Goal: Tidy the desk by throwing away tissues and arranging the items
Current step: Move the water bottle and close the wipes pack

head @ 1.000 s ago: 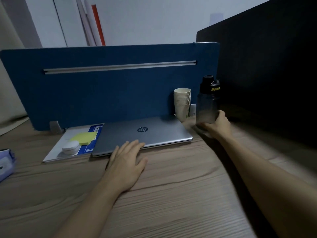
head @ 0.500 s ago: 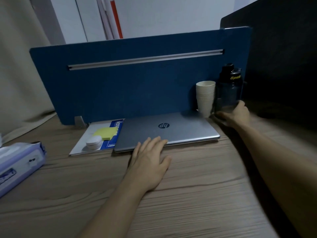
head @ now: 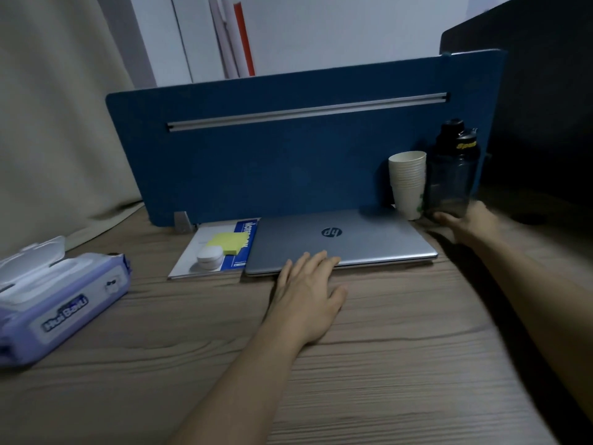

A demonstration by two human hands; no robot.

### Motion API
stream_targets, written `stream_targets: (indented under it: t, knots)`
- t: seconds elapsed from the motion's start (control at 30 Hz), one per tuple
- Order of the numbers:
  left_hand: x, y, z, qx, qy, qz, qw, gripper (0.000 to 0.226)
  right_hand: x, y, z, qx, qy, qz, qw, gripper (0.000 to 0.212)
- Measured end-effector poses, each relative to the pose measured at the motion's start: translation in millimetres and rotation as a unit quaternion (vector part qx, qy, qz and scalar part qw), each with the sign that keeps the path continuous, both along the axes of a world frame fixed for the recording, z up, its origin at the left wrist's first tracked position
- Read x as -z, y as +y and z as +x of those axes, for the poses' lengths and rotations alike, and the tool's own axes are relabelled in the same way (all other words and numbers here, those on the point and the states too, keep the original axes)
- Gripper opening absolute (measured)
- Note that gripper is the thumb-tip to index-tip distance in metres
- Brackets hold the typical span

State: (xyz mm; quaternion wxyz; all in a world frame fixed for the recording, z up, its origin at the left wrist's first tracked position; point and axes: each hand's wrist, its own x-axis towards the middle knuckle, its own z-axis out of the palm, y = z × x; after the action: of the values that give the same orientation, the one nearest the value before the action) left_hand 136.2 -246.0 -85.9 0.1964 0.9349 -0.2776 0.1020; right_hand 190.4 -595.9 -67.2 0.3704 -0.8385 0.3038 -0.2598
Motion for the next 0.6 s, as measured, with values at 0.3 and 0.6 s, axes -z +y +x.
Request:
stream_targets:
  t: [0.3,0.6]
  knots:
    - [-8.3,6.1,-9.7,-0.041,0.016,-0.010,0.999,0.050,3.5,85.0,-64.9,-0.051,-0.028,-0.024,0.998,0.048]
    - [-26.1,105.2,-33.3,-0.104,-0.089,-0.037,0.990,0.048,8.3,179.2,-103.4,-0.117,-0.034,-0.025,0.992,0.060]
